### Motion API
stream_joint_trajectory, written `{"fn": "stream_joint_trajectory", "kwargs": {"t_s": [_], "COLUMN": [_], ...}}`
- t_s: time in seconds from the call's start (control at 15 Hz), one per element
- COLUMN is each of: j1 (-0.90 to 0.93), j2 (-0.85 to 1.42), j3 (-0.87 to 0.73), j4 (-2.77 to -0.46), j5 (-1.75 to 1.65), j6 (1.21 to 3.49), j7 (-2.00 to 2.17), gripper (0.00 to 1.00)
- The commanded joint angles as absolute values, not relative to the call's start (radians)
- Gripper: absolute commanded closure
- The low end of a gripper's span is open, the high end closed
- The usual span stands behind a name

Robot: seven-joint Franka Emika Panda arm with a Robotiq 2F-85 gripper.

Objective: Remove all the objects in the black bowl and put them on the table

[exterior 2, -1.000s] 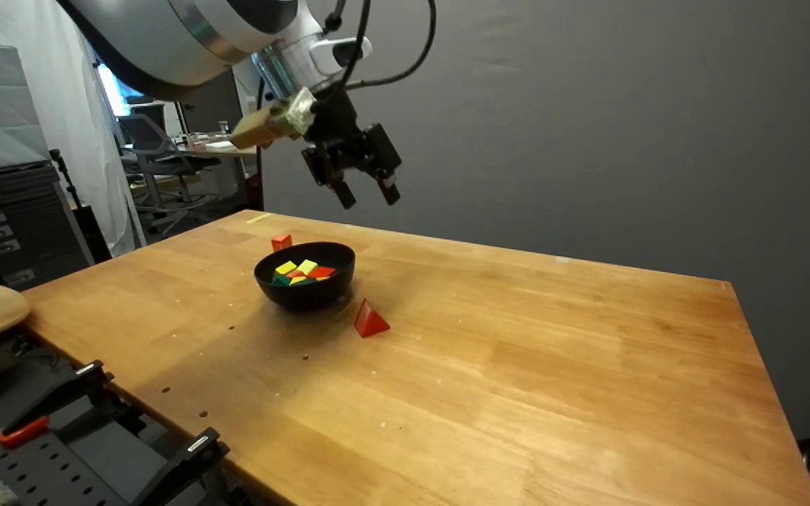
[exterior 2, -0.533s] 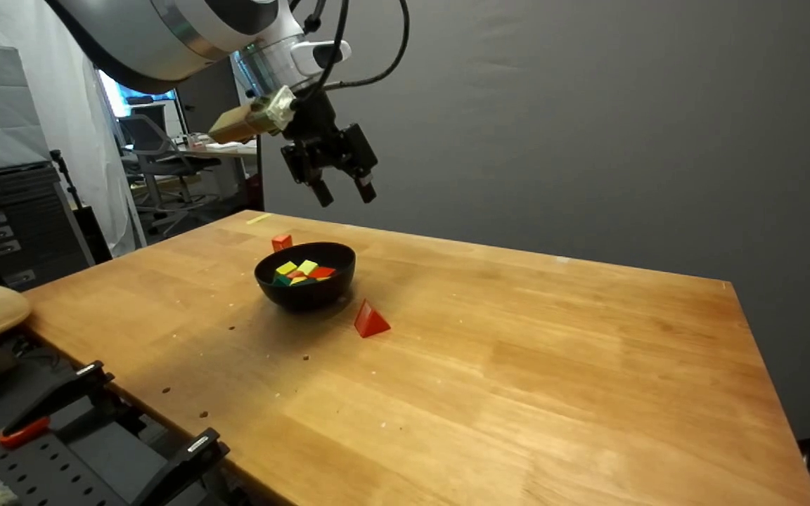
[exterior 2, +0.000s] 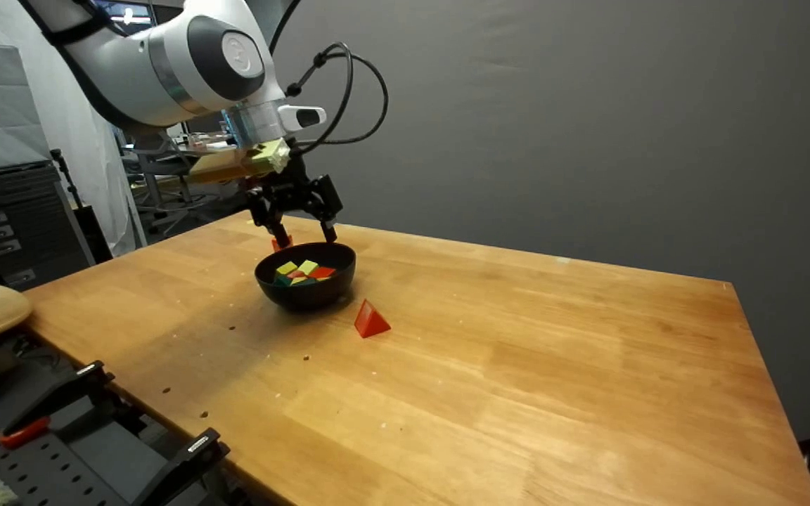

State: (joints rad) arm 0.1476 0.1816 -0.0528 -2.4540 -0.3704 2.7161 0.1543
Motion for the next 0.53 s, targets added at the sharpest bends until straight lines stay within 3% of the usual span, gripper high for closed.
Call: {"fn": "stream_joint_trajectory", "kwargs": {"t_s": [0.0,0.47], "j1": [0.099,-0.046], "j2": [0.269,0.435], "j3": [-0.006,0.107], "j4": [-2.391,-2.262], "j5": [-0.308,-0.058], "j6": [2.71,2.701], "j7": [-0.023,-0.302], "gripper": [0.0,0.0]}}
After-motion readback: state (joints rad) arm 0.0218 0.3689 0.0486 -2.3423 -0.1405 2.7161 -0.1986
